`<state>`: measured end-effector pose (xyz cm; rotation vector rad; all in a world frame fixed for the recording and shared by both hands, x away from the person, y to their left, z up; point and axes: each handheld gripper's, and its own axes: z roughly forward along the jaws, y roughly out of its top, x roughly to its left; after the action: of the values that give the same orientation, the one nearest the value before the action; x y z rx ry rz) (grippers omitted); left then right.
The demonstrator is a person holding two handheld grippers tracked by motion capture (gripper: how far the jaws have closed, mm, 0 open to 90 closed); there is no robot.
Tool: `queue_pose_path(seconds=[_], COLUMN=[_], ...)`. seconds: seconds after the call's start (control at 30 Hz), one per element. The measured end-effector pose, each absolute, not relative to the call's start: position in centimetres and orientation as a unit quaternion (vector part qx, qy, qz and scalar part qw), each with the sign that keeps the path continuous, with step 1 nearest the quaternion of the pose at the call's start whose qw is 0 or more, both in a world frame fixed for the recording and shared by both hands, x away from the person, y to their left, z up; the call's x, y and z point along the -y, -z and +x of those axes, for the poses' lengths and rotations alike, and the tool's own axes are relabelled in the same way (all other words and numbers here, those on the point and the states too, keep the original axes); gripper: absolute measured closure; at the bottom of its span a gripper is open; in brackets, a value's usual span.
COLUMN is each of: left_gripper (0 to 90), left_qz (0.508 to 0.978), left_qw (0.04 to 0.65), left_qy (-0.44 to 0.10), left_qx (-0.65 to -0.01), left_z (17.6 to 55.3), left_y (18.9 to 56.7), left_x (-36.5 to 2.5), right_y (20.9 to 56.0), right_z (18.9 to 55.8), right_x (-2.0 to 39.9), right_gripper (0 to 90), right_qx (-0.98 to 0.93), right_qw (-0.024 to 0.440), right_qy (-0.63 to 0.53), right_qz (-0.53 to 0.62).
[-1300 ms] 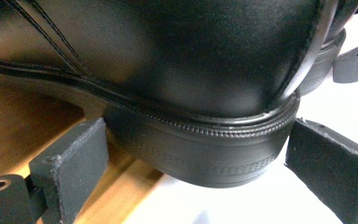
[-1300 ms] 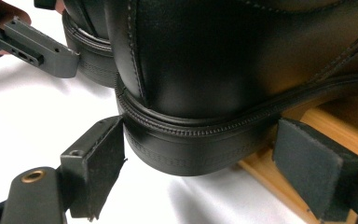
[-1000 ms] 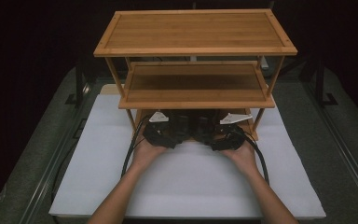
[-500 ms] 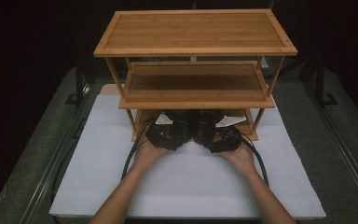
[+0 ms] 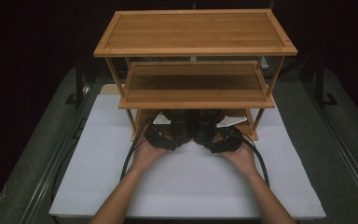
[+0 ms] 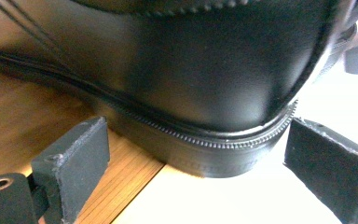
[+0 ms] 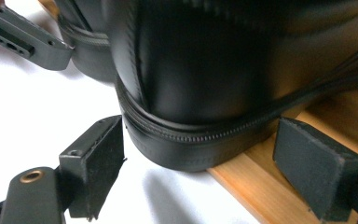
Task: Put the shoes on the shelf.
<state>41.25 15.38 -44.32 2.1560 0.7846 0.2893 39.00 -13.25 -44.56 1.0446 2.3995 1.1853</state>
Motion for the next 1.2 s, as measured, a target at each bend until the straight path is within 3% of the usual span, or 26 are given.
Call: queue_pose_path(seconds=[0.7,0.83,1.2], left_gripper=[6.2,6.2,6.2], left_qz=[0.862,0.865,0.859], left_qw=[0.389,0.383,0.389], left_qy=[-0.109,-0.113,-0.118], left_qx=[-0.307,-0.304,-0.311], left_z=[38.2,37.4,34.7], left_y=[41.6,41.1,40.3], left_x=[-19.7,-20.5,-23.0], right_y=[41.9,41.7,41.5], right_z=[36.0,35.2,32.2], right_x=[18.1,19.4,23.0], right_gripper=[8.4,2.9,2.9], right_qx=[-0.813,-0.814,-0.804], right_qw=[0.147,0.150,0.165], right_qy=[-0.405,-0.394,-0.395], right_qz=[0.391,0.399,0.413])
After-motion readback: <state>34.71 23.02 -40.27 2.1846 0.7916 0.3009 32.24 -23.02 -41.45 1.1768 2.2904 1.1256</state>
